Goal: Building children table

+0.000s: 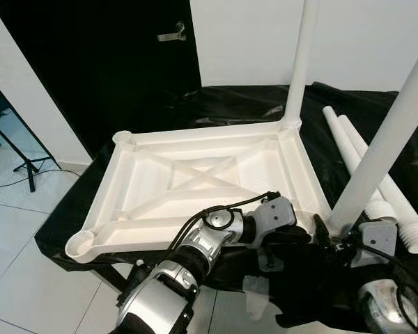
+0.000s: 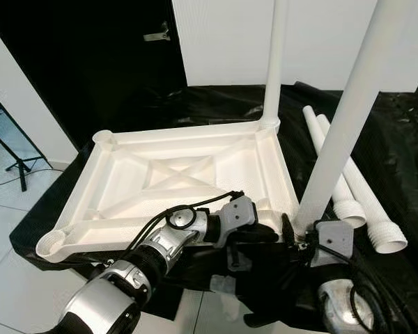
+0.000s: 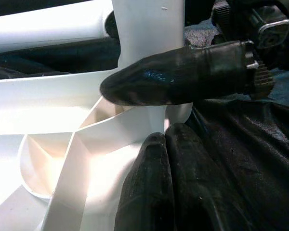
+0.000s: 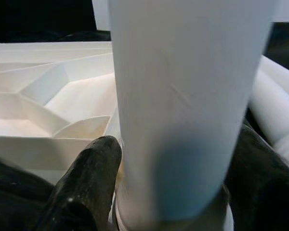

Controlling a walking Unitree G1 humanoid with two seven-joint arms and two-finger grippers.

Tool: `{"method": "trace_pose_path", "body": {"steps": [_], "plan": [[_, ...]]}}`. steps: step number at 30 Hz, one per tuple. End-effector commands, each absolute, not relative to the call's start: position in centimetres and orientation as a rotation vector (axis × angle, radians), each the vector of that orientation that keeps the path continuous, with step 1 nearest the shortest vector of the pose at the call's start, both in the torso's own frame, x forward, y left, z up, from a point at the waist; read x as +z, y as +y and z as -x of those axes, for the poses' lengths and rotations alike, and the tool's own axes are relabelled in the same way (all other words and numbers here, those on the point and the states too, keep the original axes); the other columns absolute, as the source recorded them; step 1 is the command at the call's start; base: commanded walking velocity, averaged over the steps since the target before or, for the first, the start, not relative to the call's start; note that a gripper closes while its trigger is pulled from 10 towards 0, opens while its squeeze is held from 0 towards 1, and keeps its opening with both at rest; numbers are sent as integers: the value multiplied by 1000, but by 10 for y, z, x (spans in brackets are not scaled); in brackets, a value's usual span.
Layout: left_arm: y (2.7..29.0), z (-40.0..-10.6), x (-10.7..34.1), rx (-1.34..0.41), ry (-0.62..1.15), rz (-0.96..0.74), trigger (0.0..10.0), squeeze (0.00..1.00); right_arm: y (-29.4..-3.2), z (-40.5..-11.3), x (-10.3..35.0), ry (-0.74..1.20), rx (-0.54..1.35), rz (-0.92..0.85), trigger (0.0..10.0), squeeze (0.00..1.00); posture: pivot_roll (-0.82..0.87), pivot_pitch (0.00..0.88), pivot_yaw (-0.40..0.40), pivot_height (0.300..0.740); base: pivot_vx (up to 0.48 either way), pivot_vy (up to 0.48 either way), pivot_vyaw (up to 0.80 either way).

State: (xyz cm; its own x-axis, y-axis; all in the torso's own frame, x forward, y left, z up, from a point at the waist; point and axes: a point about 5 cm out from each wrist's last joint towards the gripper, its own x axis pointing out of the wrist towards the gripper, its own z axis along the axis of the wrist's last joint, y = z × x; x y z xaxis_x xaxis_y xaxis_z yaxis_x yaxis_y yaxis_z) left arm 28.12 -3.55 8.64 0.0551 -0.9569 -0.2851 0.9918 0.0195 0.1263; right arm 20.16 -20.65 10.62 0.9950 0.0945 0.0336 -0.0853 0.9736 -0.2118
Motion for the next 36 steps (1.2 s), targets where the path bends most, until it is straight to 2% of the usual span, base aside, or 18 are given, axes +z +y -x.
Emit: {"method": "trace_pose_path", "body": {"steps": [1,7,8,9,10,15,20,22,23,24,25,26,28,36], "plan": [[-20,-255,27,-1461,457,-336,10000,0,-206,-201,104,-23,118,198,10000,0,3,0,85,740,0,0,0],[-19,-255,27,-1458,457,-334,10000,0,-209,-201,107,-13,255,262,10000,0,1,0,86,740,0,0,0],[-19,-255,27,-1459,457,-334,10000,0,-210,-200,107,-7,294,284,7255,0,0,0,87,740,0,0,0],[-19,-255,27,-1459,457,-334,10000,0,-210,-200,107,-7,294,284,7255,0,0,0,87,740,0,0,0],[-19,-255,27,-1459,457,-334,10000,0,-212,-200,108,0,329,295,0,0,-1,0,88,740,0,0,0],[-19,-255,27,-1460,457,-336,10000,0,-215,-194,100,78,392,292,0,0,0,0,88,740,0,0,0],[-18,-255,27,-1462,458,-337,10000,0,-200,-181,87,110,383,257,0,0,2,0,87,740,0,0,0],[-18,-254,26,-1464,460,-337,10000,0,-193,-178,89,33,202,211,0,0,6,0,85,740,0,0,0],[-18,-254,26,-1464,460,-337,10000,0,-193,-178,89,33,202,211,0,0,6,0,85,740,0,0,0],[-18,-254,26,-1464,460,-337,10000,0,-194,-179,93,-11,119,200,0,0,7,0,85,740,0,0,0],[-18,-254,26,-1466,461,-337,10000,0,-197,-178,102,-84,-23,176,0,0,11,0,87,740,0,0,0],[-18,-254,26,-1466,461,-337,10000,0,-197,-178,102,-84,-23,176,0,0,11,0,87,740,0,0,0],[-17,-252,25,-1474,465,-338,10000,0,-206,-177,107,-132,-196,142,0,0,9,0,96,740,0,0,0],[-14,-253,24,-1471,469,-345,10000,0,-204,-178,108,-142,-238,129,0,0,24,0,88,740,0,0,0]]}}
